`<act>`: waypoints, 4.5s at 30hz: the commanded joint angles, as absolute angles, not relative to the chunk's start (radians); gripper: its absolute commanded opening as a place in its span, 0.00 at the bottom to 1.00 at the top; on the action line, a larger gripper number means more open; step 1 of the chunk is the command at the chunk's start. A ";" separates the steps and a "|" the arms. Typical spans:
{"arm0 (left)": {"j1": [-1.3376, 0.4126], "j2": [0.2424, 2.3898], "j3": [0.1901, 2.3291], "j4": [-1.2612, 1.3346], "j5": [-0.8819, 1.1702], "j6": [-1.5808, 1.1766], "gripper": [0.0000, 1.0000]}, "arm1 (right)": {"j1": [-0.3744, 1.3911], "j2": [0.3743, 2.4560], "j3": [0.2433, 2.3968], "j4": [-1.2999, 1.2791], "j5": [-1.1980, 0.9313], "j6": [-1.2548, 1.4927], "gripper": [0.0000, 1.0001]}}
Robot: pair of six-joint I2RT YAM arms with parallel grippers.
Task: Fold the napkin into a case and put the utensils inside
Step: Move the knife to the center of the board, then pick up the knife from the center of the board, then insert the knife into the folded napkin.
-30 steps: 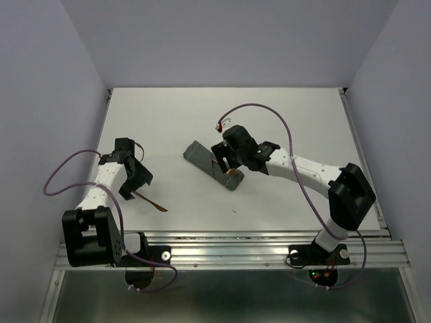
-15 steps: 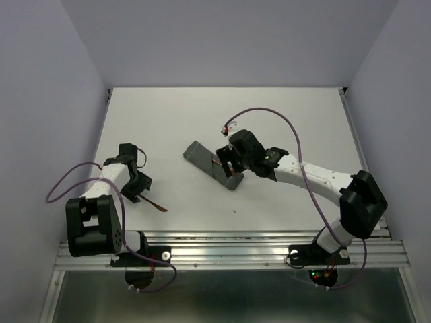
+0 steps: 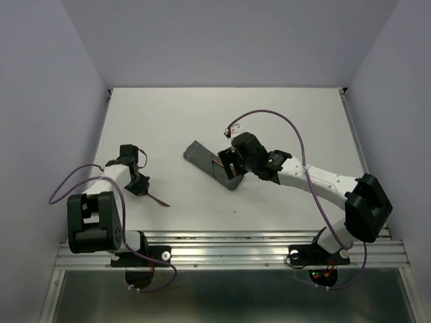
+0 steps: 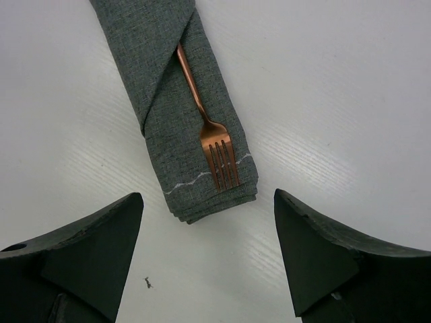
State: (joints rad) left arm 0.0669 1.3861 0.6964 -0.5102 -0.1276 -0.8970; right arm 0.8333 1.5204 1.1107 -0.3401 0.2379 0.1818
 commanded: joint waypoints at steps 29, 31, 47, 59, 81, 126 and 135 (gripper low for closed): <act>-0.482 1.356 0.807 -0.475 0.065 -1.155 0.52 | 0.894 1.634 1.213 -0.318 0.144 0.221 0.88; -0.476 1.327 0.854 -0.543 0.025 -1.128 0.52 | 0.916 1.654 1.213 -0.301 0.147 0.245 0.89; -0.012 1.255 1.014 -0.658 -0.048 -0.704 0.52 | 1.046 1.942 1.454 -0.345 0.206 0.187 0.73; 0.104 1.249 0.980 -0.635 -0.006 -0.606 0.52 | 1.089 2.143 1.638 -0.485 0.147 0.129 0.65; 0.112 1.357 1.075 -0.592 0.123 -0.584 0.48 | 1.098 2.065 1.580 -0.446 0.166 0.100 0.01; -0.198 1.985 1.509 -0.534 0.138 -0.658 0.40 | 0.877 1.888 1.376 -0.614 0.224 0.012 0.01; -0.198 2.039 1.522 -0.529 0.156 -0.638 0.39 | 0.877 1.931 1.450 -0.637 0.201 -0.037 0.01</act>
